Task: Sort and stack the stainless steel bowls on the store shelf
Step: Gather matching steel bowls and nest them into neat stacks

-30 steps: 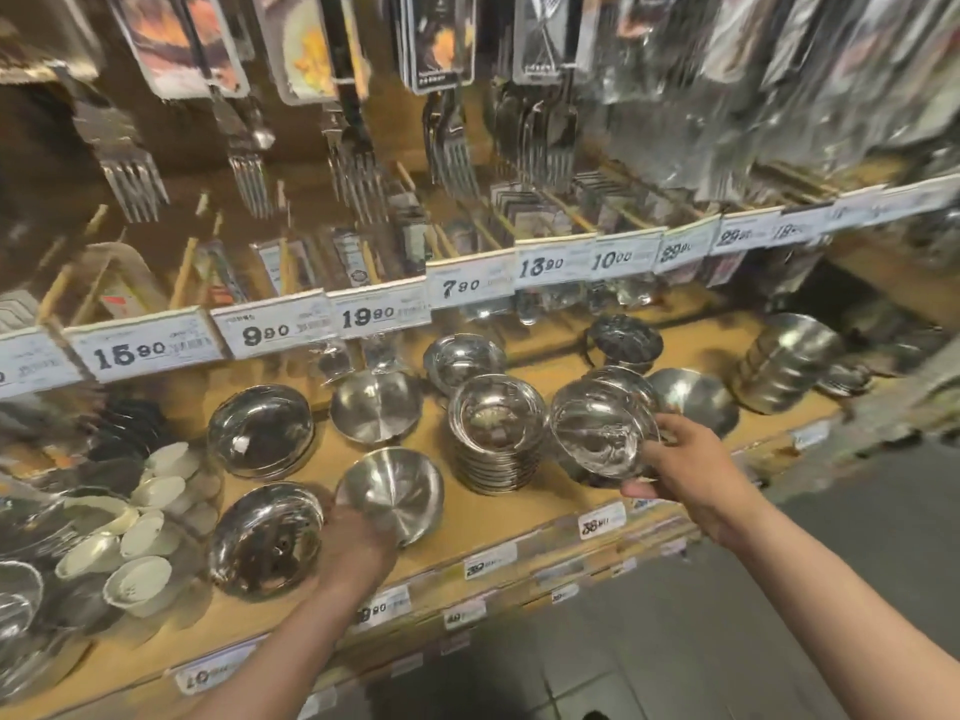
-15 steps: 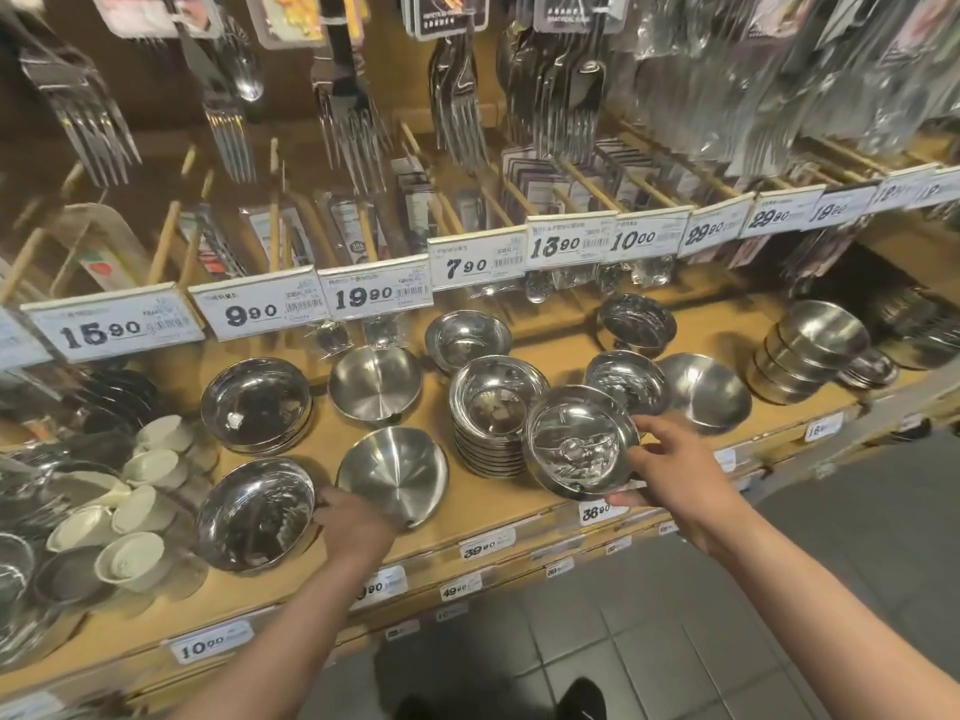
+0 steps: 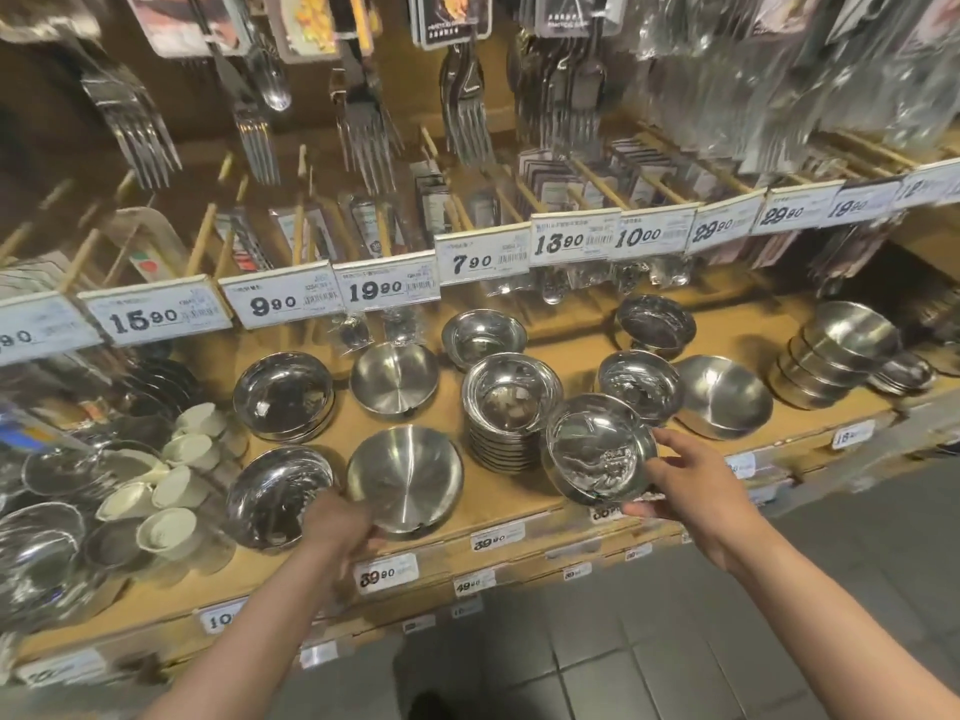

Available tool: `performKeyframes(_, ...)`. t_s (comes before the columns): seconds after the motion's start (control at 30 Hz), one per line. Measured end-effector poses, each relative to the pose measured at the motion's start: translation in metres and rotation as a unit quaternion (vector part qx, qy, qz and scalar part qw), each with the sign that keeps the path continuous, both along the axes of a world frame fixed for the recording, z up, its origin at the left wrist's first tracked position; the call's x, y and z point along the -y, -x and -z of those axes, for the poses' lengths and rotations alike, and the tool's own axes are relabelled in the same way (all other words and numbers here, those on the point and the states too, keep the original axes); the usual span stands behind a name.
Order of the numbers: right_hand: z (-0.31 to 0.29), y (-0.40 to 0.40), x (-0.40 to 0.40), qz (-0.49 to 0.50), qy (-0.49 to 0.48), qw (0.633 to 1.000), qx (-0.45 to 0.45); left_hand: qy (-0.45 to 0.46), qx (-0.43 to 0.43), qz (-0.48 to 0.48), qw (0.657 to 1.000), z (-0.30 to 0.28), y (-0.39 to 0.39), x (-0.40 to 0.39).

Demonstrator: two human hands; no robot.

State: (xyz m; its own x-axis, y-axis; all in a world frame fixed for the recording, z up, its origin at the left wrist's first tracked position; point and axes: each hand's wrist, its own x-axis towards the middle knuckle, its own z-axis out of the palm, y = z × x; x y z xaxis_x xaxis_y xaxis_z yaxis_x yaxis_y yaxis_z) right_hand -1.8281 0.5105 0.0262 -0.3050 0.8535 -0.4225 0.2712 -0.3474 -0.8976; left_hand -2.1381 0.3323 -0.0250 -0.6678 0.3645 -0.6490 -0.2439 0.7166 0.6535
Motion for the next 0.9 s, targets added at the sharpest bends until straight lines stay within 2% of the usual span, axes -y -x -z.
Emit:
performKeyframes(0.23,-0.018,-0.091,-0.035,0.020,-0.021,0.999,-0.025,-0.036,-0.074,-0.042,0.996,-0.058,-0.038,0.008)
performKeyframes(0.43,-0.029,-0.195,-0.061,0.047,-0.031,0.998,-0.005,-0.137,-0.043,-0.020,0.989,-0.087,-0.124,-0.056)
performKeyframes(0.7,-0.032,-0.282,-0.082,0.071,-0.033,0.997,0.005,-0.176,0.012,0.054,0.983,-0.088,-0.238,-0.144)
performKeyframes(0.9,-0.031,-0.303,-0.110,0.098,-0.033,0.995,-0.013,-0.164,-0.026,0.078,0.983,-0.072,-0.270,-0.207)
